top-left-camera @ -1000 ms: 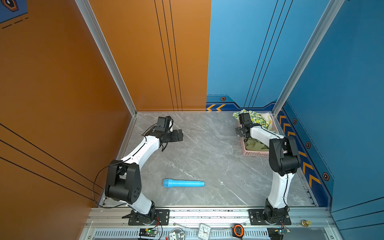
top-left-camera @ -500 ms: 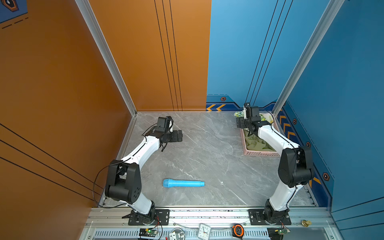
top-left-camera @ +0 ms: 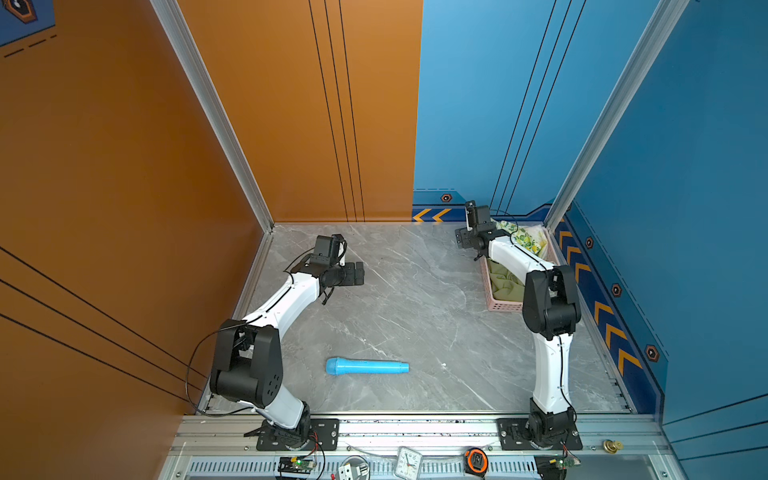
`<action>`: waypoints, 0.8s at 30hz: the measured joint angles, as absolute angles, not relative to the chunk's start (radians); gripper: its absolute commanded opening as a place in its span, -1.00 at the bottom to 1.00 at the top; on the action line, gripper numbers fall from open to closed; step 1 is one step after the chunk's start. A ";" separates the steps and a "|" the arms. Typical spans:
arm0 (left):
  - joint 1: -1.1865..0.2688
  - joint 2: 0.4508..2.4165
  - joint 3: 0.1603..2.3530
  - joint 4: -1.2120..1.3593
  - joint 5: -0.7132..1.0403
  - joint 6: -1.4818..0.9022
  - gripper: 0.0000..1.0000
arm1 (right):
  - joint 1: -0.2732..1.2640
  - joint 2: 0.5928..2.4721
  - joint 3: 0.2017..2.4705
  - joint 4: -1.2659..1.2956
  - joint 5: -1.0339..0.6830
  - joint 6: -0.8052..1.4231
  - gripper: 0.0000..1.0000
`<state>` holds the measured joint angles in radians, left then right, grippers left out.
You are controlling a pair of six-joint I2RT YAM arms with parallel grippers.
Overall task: Fold and stack the skirts
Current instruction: 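Grasp the lemon-print skirt's edge with the right gripper inside the basket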
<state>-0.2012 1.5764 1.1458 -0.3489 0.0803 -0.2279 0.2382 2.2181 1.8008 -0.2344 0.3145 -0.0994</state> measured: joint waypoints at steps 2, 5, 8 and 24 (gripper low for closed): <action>-0.201 1.576 1.145 -0.349 0.079 -0.228 0.96 | 0.245 2.272 1.844 -0.247 0.337 -0.114 0.16; -0.201 1.576 1.145 -0.349 0.075 -0.228 0.97 | 0.248 2.307 1.885 -0.251 0.369 -0.131 -0.53; -0.204 1.576 1.145 -0.348 0.068 -0.228 0.99 | 0.248 2.302 1.897 -0.245 0.395 -0.136 -0.91; -0.204 1.576 1.145 -0.348 0.064 -0.228 1.00 | 0.249 1.966 1.829 -0.224 0.459 -0.193 -0.21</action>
<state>-0.2043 1.5764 1.1454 -0.3485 0.0639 -0.2283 0.2485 1.9656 1.8294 -0.2245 0.4587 -0.1928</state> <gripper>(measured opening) 0.997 0.075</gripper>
